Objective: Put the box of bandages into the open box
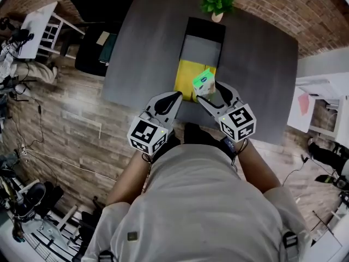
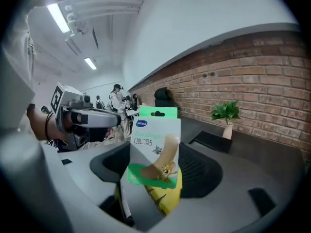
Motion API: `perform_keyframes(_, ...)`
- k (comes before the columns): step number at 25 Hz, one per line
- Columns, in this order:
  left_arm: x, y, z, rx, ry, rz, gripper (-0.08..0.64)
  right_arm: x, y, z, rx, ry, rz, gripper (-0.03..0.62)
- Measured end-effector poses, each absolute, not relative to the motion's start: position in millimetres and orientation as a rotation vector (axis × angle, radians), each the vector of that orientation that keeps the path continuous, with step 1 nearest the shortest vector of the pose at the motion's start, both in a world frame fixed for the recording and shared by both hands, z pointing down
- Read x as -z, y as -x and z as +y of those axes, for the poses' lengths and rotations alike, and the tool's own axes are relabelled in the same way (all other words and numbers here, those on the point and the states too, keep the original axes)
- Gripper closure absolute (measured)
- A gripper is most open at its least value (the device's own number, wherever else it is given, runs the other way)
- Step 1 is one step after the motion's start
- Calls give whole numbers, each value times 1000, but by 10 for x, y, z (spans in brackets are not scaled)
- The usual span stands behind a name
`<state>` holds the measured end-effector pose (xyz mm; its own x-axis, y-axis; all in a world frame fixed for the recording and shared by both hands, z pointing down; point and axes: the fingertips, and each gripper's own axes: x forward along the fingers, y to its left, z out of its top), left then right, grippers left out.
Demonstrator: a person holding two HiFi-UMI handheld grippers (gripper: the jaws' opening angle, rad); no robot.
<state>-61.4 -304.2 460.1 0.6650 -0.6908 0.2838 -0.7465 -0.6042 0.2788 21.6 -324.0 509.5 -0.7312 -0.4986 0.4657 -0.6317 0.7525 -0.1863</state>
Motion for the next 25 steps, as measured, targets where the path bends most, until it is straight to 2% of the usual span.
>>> perform_keyframes(12,-5900,568,-3351,-489,-2320,-1083,543,-6345,-158,-3509,-497,-591,-2374,288)
perform_keyframes(25,-6675,554,-3595,-612,-2217,-1046,543,-7409,-99,-3577,-521,-461,-2163,288)
